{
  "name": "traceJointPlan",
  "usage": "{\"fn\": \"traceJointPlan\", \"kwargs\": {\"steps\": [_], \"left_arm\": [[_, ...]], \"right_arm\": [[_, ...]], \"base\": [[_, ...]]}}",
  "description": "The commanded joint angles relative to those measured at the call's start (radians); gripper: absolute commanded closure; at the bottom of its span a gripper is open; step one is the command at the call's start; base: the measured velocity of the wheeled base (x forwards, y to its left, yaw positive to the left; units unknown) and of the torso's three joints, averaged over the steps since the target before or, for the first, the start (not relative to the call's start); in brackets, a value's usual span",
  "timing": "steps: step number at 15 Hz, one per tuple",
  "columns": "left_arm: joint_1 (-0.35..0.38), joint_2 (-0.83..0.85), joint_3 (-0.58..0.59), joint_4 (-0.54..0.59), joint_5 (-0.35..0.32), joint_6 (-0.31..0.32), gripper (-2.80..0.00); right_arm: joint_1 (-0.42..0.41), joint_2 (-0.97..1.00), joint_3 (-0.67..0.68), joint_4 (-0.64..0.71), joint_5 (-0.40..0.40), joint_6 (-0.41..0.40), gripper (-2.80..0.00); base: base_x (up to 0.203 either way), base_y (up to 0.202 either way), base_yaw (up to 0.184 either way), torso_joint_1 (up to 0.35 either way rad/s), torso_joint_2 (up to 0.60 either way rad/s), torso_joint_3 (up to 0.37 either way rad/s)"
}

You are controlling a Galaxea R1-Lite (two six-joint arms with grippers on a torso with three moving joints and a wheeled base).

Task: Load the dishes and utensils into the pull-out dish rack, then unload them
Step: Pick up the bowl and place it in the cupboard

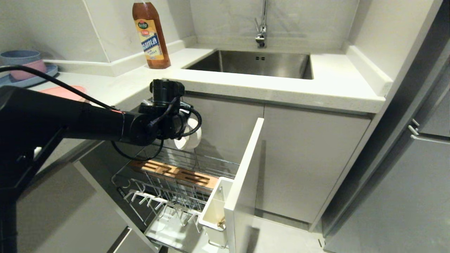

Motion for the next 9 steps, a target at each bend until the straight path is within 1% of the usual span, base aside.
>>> {"fn": "traceJointPlan", "kwargs": {"steps": [1,3,4,9], "left_arm": [[-0.002,-0.018,0.039,-0.041,0.002,-0.038,0.0],[-0.004,-0.023,0.079,-0.106,-0.002,-0.059,0.0],[-0.004,-0.025,0.083,-0.115,-0.002,-0.064,0.0],[0.001,-0.037,0.137,-0.12,-0.003,-0.163,0.0]], "right_arm": [[0.001,0.0,0.003,-0.001,0.0,0.0,0.0],[0.001,0.0,0.003,0.0,0.0,-0.001,0.0],[0.001,0.0,0.002,0.0,0.0,0.0,0.0],[0.001,0.0,0.002,0.0,0.0,0.0,0.0]], "base": [[0.0,0.0,0.0,0.0,0.0,0.0],[0.0,0.0,0.0,0.0,0.0,0.0],[0.0,0.0,0.0,0.0,0.0,0.0],[0.0,0.0,0.0,0.0,0.0,0.0]]}}
